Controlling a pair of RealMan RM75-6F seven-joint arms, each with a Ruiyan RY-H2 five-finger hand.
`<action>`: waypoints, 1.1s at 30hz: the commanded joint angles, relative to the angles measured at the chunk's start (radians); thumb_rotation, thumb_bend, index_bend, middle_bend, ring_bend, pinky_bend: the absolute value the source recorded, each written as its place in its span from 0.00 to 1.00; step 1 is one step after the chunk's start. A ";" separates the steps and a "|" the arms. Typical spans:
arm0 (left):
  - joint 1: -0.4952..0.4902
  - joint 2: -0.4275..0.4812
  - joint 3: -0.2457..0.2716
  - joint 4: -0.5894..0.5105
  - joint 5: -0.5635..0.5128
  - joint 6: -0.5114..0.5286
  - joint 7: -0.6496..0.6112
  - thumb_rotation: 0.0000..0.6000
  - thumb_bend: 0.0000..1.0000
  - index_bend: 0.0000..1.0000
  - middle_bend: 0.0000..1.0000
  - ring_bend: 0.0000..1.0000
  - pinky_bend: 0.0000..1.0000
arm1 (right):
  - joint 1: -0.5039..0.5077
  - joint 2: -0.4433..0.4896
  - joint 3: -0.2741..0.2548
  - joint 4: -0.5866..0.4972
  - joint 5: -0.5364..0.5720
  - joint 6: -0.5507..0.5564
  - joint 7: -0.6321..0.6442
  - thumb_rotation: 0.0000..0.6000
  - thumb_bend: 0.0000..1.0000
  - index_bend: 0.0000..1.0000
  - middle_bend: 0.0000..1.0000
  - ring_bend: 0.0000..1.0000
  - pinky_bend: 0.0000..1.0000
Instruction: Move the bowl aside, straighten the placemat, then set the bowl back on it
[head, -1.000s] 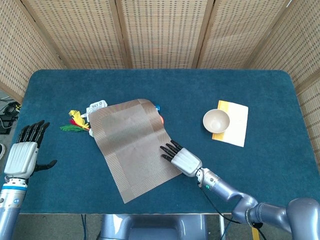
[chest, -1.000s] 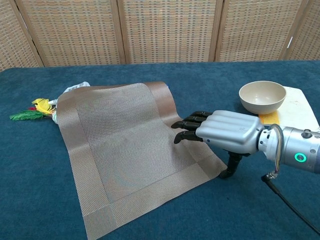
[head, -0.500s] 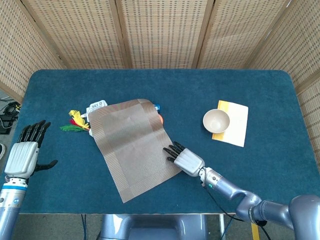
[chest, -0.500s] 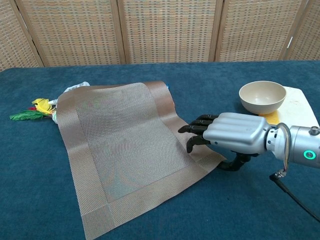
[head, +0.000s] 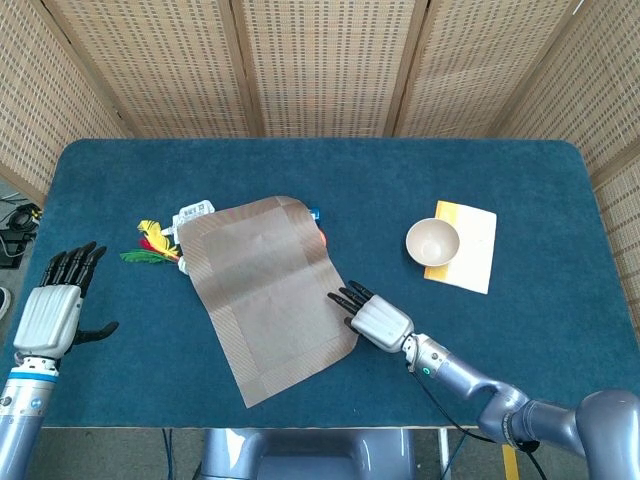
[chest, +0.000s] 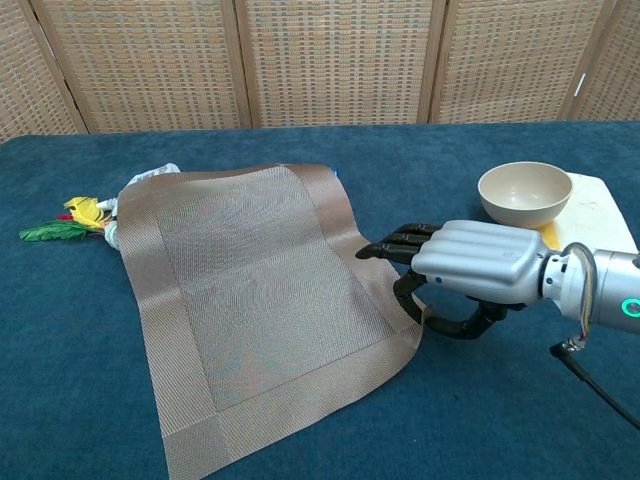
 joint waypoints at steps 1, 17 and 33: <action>0.000 0.000 0.000 0.000 0.001 0.000 0.000 1.00 0.00 0.00 0.00 0.00 0.00 | 0.002 -0.005 -0.023 0.015 -0.034 0.032 0.036 1.00 0.63 0.71 0.00 0.00 0.00; -0.002 -0.003 -0.002 0.001 -0.002 -0.011 0.006 1.00 0.00 0.00 0.00 0.00 0.00 | -0.017 0.186 -0.169 -0.056 -0.266 0.240 -0.022 1.00 0.64 0.74 0.04 0.00 0.00; -0.006 -0.025 -0.001 -0.005 -0.010 -0.011 0.049 1.00 0.00 0.00 0.00 0.00 0.00 | 0.109 0.458 -0.158 0.001 -0.484 0.242 -0.371 1.00 0.60 0.75 0.06 0.00 0.00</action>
